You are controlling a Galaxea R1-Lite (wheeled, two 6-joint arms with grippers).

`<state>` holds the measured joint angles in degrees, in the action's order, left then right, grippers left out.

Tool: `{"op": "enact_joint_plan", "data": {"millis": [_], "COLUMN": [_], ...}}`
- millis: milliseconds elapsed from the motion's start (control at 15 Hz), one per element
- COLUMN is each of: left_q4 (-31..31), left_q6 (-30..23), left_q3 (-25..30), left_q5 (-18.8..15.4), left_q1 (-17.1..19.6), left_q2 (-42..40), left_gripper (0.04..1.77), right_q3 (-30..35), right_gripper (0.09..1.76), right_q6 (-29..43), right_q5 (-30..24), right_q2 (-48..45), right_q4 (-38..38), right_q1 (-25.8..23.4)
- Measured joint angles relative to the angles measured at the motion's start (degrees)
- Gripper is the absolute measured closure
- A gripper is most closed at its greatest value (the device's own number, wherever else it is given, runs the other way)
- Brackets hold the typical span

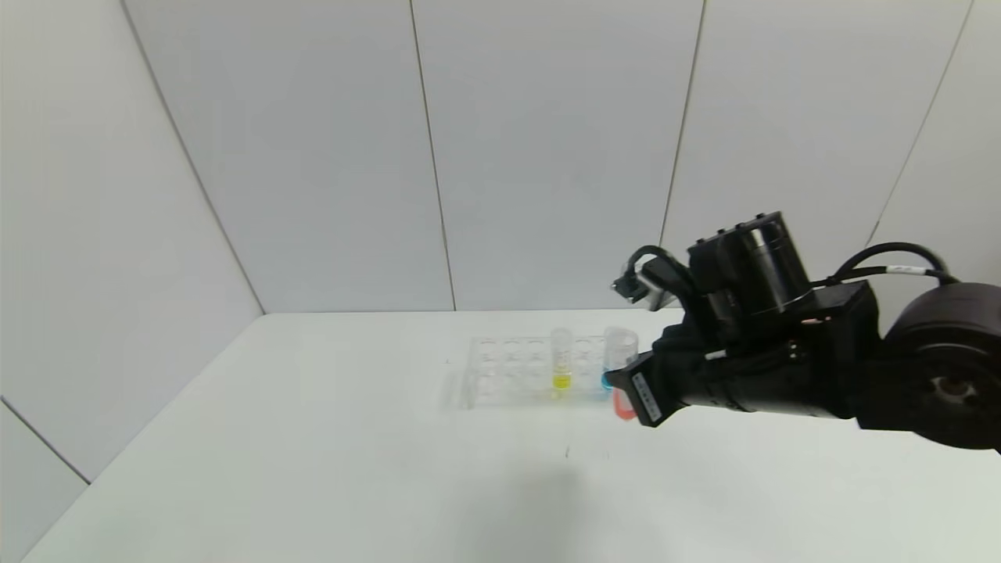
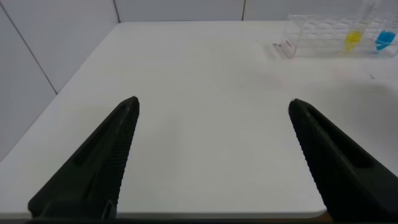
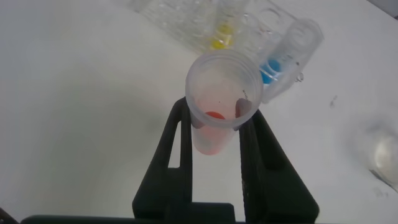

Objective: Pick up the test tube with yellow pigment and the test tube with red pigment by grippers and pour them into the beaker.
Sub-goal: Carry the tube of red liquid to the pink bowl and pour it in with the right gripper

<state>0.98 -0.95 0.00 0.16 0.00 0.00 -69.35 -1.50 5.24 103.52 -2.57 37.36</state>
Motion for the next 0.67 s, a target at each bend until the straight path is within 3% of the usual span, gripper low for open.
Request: {"op": "enact_joint_plan", "data": {"millis": [200,467,667], "left_q4": [0.0,0.0,0.0], "left_q6": [0.0,0.0,0.0], "left_q3": [0.0,0.0,0.0], "left_q5": [0.0,0.0,0.0], "left_q1": [0.0,0.0,0.0], "left_q2": [0.0,0.0,0.0], "left_gripper": [0.09,0.09,0.09], "right_q3": [1.9,2.0,1.8], "right_gripper": [1.34,1.34,1.34], "right_q6": [-4.7,-12.5,-21.7], "right_q5": [-4.0,-17.8,-20.2], "right_q2": [-3.9,-6.9,-7.3], "right_q4": [-3.2,-5.2,-5.9], "right_q1": [-6.7,-17.9,-25.3]}}
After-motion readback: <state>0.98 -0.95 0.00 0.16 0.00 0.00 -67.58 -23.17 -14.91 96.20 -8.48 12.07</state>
